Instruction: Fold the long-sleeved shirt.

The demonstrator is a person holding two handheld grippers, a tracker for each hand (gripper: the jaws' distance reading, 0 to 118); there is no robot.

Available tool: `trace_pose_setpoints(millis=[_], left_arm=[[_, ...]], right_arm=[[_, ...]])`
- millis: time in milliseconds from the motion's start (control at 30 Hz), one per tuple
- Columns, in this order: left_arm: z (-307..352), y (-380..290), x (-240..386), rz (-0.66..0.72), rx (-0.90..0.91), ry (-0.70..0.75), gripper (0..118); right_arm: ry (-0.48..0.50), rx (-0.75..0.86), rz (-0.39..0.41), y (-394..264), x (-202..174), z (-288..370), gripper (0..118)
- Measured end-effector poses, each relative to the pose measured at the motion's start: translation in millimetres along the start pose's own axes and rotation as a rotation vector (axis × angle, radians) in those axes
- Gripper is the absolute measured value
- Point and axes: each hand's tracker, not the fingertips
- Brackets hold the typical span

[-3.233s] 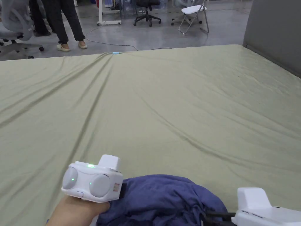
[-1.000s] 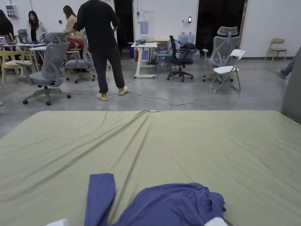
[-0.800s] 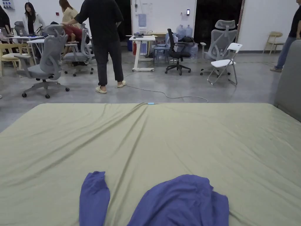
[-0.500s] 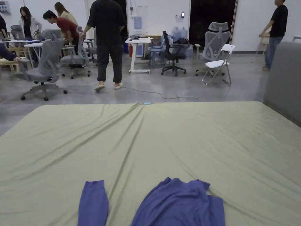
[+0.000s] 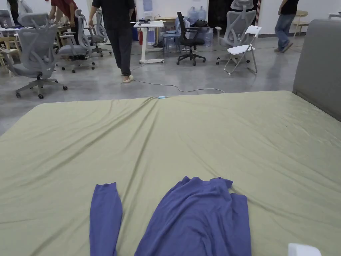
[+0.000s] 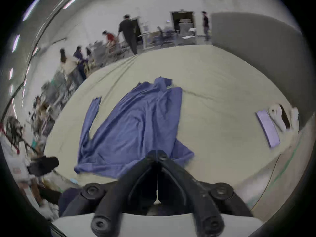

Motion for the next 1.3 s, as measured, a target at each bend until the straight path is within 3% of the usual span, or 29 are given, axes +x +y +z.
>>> trace_pose_setpoints(millis=[33, 133, 200, 233, 267, 300, 333, 367, 400, 433, 567, 700, 767, 800, 833, 900, 933, 967, 1033, 1133, 1200, 1300], left_arm=[[-6, 3, 0, 0.008, 0.014, -0.067, 2], [-40, 32, 22, -0.11, 0.005, -0.031, 2], [-71, 70, 35, -0.128, 0.022, -0.044, 3], [-88, 89, 41, -0.128, 0.025, -0.057, 20], [-111, 114, 49, -0.122, 0.026, -0.063, 20], [-138, 139, 57, -0.111, 0.03, -0.071, 28], [-163, 161, 69, -0.109, 0.026, -0.066, 52], [-199, 184, 80, -0.127, -0.004, -0.062, 91], [-232, 200, 88, -0.15, -0.051, -0.083, 118], [-254, 214, 93, -0.137, -0.035, -0.115, 114], [-357, 250, 124, -0.141, -0.104, 0.062, 111], [-409, 246, 152, -0.26, -0.078, 0.018, 109], [-427, 232, 152, -0.334, -0.201, 0.086, 90], [-424, 222, 158, -0.447, -0.124, 0.165, 89], [-413, 218, 165, -0.5, -0.041, 0.103, 71], [-393, 202, 172, -0.598, 0.044, 0.044, 14], [-389, 196, 172, -0.672, 0.085, 0.102, 0], [-382, 193, 173, -0.666, 0.066, 0.058, 0], [-371, 200, 161, -0.528, 0.005, -0.028, 0], [-351, 216, 147, -0.472, 0.053, 0.0, 0], [-333, 228, 141, -0.464, 0.072, -0.001, 0], [-306, 239, 136, -0.434, 0.087, -0.023, 0]], right_arm=[[0.01, 0.003, -0.014, -7, 0, 3, 2], [0.092, -0.031, -0.078, -19, 0, -4, 3], [0.113, -0.041, -0.075, -21, -2, -4, 3], [0.116, -0.042, -0.07, -22, -4, -3, 3], [0.121, -0.047, -0.065, -17, -2, -10, 3], [0.134, -0.049, -0.052, -14, -3, -12, 3], [0.142, -0.05, -0.044, -12, -3, -13, 3], [0.145, -0.05, -0.043, -9, -4, -14, 3], [0.146, -0.055, -0.045, -3, -1, -21, 3], [0.146, -0.065, -0.039, 0, 0, -26, 3], [0.032, -0.163, 0.011, 10, 10, -54, 3], [0.004, -0.26, -0.027, 13, 32, -81, 3], [-0.014, -0.294, -0.089, 15, 40, -87, 3], [-0.001, -0.294, -0.105, 12, 46, -89, 3], [0.0, -0.297, -0.112, 12, 49, -90, 6], [-0.054, -0.286, -0.136, 10, 53, -95, 31], [-0.084, -0.284, -0.141, 6, 54, -96, 53], [-0.103, -0.314, -0.161, 4, 54, -99, 76], [-0.159, -0.356, -0.179, 7, 54, -105, 118], [-0.172, -0.257, -0.3, 8, 49, -97, 118], [-0.078, -0.25, -0.366, 10, 45, -104, 118], [-0.06, -0.399, -0.483, 8, 40, -142, 118]])
